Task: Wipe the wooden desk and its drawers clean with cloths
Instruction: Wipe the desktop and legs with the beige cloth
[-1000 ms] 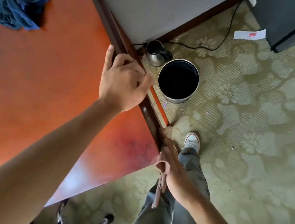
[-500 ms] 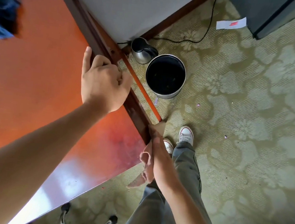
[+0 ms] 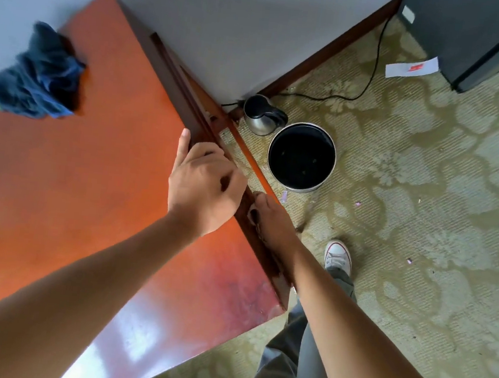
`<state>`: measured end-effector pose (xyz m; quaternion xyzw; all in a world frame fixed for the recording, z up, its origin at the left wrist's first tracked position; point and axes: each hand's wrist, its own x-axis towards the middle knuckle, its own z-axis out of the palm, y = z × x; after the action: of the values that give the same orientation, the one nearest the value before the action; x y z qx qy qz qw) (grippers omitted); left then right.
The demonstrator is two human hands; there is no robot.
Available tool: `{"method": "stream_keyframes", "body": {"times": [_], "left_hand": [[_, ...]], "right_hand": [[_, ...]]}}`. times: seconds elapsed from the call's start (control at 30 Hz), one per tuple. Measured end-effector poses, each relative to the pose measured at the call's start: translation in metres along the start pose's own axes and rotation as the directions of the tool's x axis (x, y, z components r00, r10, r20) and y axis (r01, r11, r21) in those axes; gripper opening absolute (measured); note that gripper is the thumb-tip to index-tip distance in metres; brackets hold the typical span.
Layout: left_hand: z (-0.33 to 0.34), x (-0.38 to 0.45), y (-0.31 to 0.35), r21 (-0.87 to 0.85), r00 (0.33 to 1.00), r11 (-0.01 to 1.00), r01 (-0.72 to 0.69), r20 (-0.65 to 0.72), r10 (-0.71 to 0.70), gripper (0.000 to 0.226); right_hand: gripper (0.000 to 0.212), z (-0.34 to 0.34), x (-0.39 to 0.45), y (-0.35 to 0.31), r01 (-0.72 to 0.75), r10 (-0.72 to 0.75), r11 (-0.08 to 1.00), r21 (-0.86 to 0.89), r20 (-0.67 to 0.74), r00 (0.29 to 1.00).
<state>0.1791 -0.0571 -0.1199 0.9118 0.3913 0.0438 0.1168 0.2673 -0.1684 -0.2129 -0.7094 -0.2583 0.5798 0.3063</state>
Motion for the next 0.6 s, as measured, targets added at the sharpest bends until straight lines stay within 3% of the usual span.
{"method": "stream_keyframes", "body": {"times": [0.07,0.13,0.2,0.3,0.37,0.43,0.5,0.6], "left_hand": [[-0.014,0.015,-0.022,-0.02,0.997,0.997,-0.069,0.032,0.069,0.031],[-0.029,0.051,-0.049,0.03,0.995,0.997,-0.076,0.067,0.074,0.036],[-0.038,0.095,-0.072,0.155,0.99,0.988,-0.018,0.141,-0.005,0.045],[-0.033,0.127,-0.086,0.311,0.974,0.95,-0.011,0.22,-0.06,0.058],[-0.028,0.131,-0.086,0.303,0.981,0.953,0.0,0.184,-0.058,0.061],[-0.03,0.126,-0.087,0.266,0.987,0.964,-0.006,0.159,-0.037,0.057],[-0.032,0.128,-0.087,0.237,0.992,0.971,-0.021,0.123,-0.009,0.048],[-0.033,0.13,-0.088,0.228,0.992,0.972,-0.05,0.124,0.022,0.049]], "right_hand": [[0.033,0.004,0.007,0.013,-0.009,0.007,0.981,-0.196,-0.009,1.0],[0.041,0.005,-0.002,0.034,-0.046,0.029,0.918,-0.395,-0.049,0.998],[0.052,0.004,-0.016,0.05,-0.086,0.042,0.931,-0.354,-0.13,0.991],[0.035,0.009,-0.014,0.054,-0.121,0.099,0.958,-0.26,-0.099,0.99],[0.042,0.009,0.011,0.046,-0.108,0.105,0.949,-0.297,-0.025,0.994],[0.029,0.012,0.043,0.022,-0.039,0.05,0.922,-0.385,0.019,0.999],[0.017,0.017,0.086,-0.015,0.009,0.012,0.894,-0.447,0.044,0.999],[0.022,0.022,0.15,-0.089,0.031,-0.007,0.889,-0.457,0.054,0.999]]}}
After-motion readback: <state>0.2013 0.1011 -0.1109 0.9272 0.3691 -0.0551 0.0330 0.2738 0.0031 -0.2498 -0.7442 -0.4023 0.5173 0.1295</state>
